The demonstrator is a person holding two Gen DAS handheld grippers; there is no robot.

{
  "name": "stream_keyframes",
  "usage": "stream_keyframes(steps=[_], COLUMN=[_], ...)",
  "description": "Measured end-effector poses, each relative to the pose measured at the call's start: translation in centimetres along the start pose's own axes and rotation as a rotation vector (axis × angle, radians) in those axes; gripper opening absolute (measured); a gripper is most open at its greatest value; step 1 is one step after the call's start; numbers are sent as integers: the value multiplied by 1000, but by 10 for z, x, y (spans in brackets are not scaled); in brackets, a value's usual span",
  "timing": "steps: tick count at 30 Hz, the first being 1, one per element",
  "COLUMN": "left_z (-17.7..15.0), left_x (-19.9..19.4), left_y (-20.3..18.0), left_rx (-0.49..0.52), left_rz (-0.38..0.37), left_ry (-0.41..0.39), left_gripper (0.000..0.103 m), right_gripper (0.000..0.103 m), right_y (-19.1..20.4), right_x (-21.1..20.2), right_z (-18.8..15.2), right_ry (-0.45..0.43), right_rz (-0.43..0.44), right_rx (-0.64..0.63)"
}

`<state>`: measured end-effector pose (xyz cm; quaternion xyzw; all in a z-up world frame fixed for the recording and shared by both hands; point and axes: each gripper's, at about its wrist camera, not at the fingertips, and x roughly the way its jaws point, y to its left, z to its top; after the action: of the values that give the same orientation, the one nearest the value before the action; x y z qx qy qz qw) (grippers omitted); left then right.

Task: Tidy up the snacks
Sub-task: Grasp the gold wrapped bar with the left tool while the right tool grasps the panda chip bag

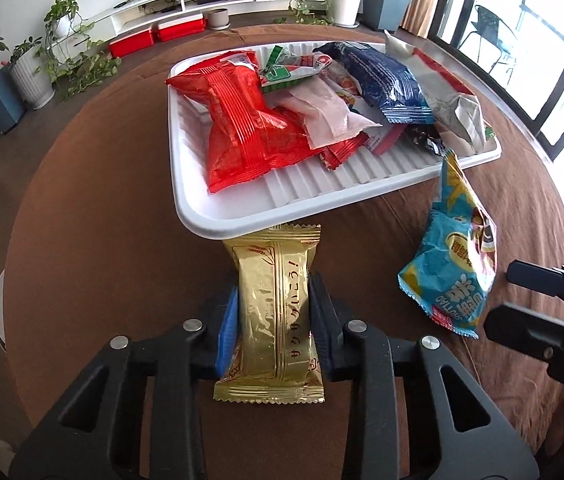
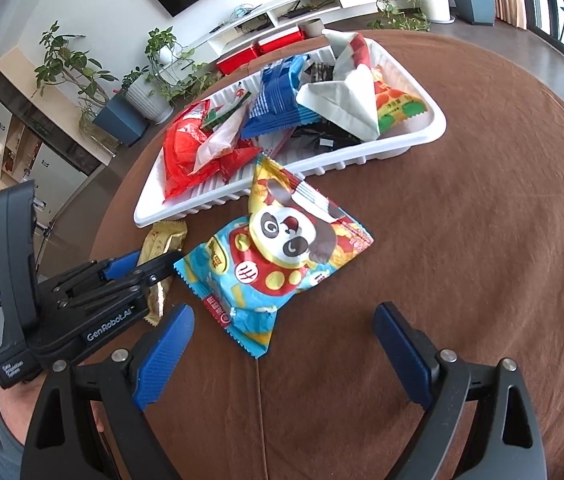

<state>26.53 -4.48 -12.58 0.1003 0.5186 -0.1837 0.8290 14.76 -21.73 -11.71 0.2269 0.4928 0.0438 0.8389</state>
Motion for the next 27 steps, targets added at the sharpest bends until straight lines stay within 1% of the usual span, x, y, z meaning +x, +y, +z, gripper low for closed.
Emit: stream_keyframes(steps=[4, 12, 17, 19, 22, 24, 27], left_z=[-3, -43, -67, -75, -83, -86, -88], left_x=[-1, -17, -29, -32, -36, -38, -40], left_y=[3, 2, 2, 1, 3, 3, 4], left_rx=[-8, -77, -123, -131, -143, -146, -147], left_rz=[-15, -58, -79, -84, -96, -100, -100], left_ry=[-6, -32, -50, -58, -66, -72, -82], left_gripper=[29, 29, 29, 29, 29, 29, 29], right_gripper=[94, 94, 95, 95, 95, 95, 95], right_y=[3, 19, 26, 31, 41, 49, 54], right_x=[3, 17, 28, 33, 39, 42, 45], right_z=[4, 18, 34, 38, 41, 37, 33], right_ry=[5, 33, 37, 42, 48, 44, 32], right_rz=[-1, -12, -47, -78, -128, -164, -191], right_rx=[16, 29, 73, 69, 25, -36, -93])
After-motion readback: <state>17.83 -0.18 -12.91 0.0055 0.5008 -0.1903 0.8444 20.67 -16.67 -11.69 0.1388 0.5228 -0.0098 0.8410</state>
